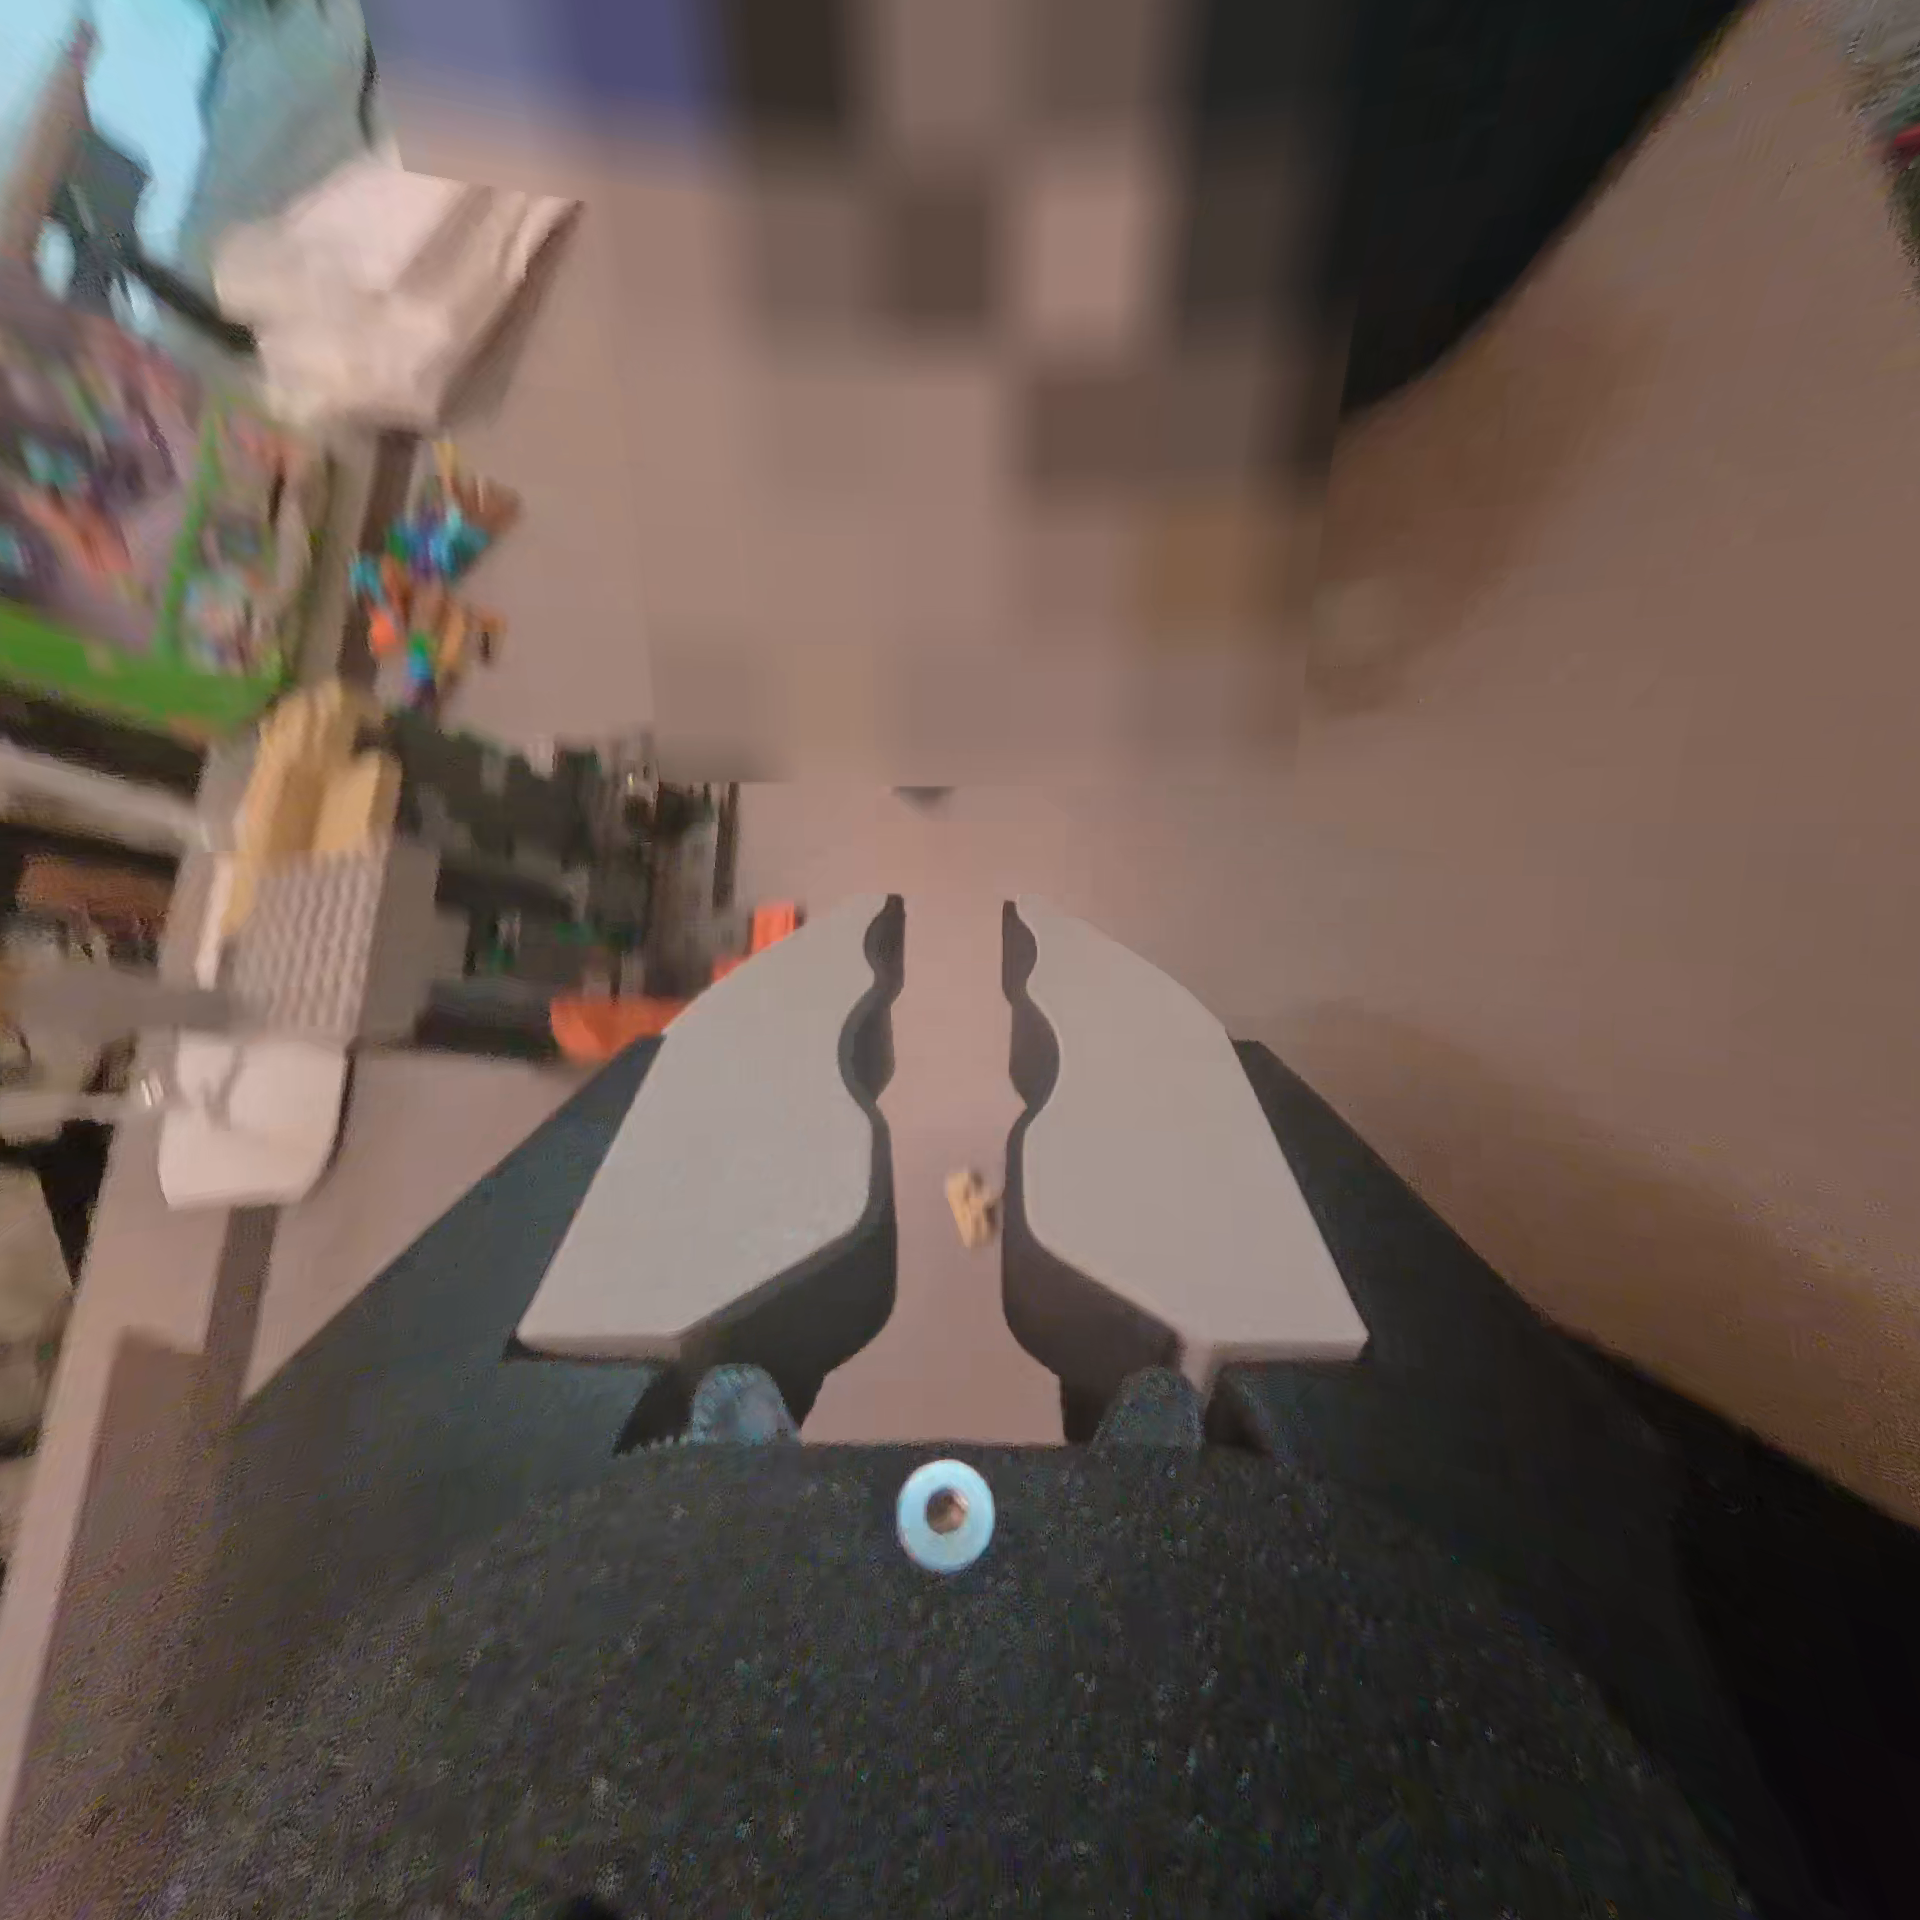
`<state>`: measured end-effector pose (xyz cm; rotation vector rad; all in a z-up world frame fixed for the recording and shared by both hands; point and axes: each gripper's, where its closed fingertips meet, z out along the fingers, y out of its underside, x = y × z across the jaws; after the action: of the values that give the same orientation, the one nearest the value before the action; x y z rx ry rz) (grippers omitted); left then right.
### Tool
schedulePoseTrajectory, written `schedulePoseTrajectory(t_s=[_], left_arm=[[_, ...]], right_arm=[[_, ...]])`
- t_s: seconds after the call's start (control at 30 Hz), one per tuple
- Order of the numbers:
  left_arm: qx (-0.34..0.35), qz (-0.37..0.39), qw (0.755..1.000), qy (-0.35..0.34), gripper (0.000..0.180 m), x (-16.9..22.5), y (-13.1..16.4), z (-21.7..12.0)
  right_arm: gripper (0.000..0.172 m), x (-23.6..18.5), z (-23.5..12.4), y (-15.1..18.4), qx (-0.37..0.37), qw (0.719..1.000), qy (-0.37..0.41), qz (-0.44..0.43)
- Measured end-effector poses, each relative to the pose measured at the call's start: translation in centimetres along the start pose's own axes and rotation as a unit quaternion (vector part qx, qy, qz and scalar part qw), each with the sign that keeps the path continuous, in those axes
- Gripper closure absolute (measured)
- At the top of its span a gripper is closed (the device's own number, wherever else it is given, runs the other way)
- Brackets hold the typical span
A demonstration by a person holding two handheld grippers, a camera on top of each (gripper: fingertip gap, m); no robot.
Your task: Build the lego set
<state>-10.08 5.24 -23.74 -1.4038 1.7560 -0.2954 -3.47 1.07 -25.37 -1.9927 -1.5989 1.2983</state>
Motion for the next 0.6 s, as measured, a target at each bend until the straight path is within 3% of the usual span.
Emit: schedulePoseTrajectory(t_s=[0.17, 0.4, 0.6], left_arm=[[-0.127, -0.102, 0.986, 0.030, 0.157, -0.4, 6.3, -0.2], [-0.189, -0.134, 0.971, 0.058, 0.161, 0.6, 8.5, 0.8], [-0.208, -0.142, 0.966, 0.059, 0.166, 0.8, 8.9, 1.4]], right_arm=[[0.156, 3.2, 0.3, 1.0, -0.033, 0.987, 0.143, -0.072], [0.156, 5.7, 0.6, 1.7, -0.072, 0.969, 0.219, -0.090], [0.156, 5.9, 0.6, 2.2, -0.069, 0.968, 0.224, -0.083]])
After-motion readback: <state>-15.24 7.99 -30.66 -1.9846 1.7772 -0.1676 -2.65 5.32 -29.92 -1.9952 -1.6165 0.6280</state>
